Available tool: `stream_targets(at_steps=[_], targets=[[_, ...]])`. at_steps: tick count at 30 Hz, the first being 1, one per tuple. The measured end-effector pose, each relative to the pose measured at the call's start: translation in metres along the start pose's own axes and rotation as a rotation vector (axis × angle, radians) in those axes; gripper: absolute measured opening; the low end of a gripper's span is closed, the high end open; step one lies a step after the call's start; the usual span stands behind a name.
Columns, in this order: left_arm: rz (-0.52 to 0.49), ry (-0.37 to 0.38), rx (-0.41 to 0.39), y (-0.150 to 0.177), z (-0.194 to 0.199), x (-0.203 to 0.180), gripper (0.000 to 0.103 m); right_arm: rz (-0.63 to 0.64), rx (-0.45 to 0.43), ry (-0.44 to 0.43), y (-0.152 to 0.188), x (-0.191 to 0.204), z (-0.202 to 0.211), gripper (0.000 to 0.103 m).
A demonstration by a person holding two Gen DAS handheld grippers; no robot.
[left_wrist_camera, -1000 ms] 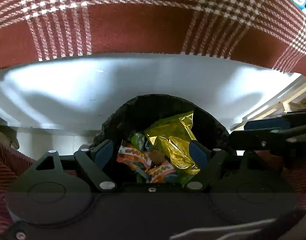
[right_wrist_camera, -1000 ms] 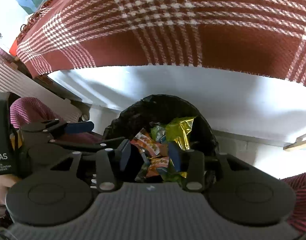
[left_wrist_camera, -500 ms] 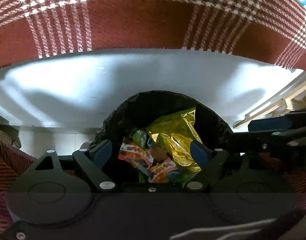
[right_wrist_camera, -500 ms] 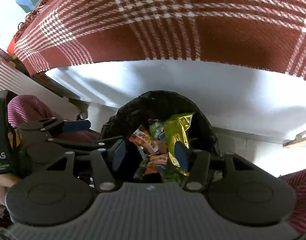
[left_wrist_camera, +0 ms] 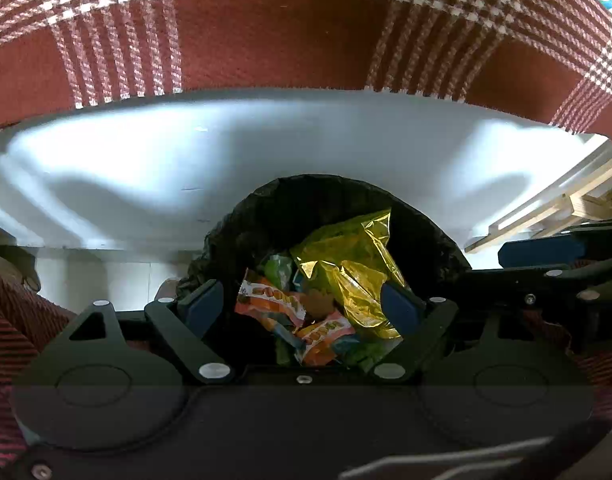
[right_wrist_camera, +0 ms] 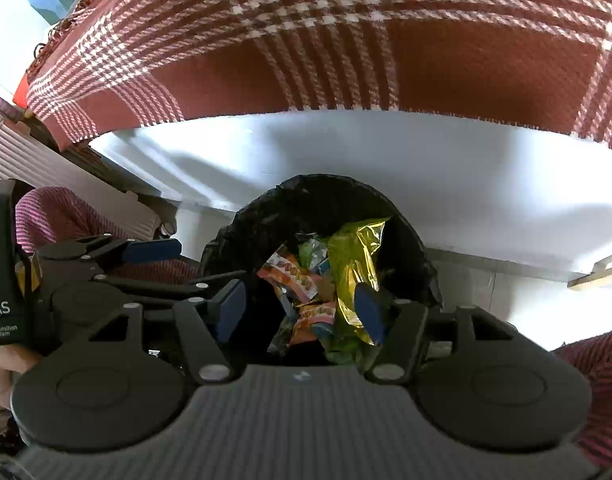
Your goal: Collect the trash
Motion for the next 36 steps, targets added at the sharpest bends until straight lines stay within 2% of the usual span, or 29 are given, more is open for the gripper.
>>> stream_targets(at_steps=[36], targets=[[0.003,-0.001,0.002,0.0008,-0.0004,-0.0009,0.085,-0.015,-0.002,-0.002,0.0009,-0.0039,0.0011,0.075]])
Point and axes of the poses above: each gripper's, at about its wrist camera, not at the fingertips, and z roughly against the way its jaws point, x to its left, y to its underside, the point moved 2 cm from there along -z, roughly the way its jaws point, and after that the axes turned 12 degrees about -z, right-handed, at the moved point
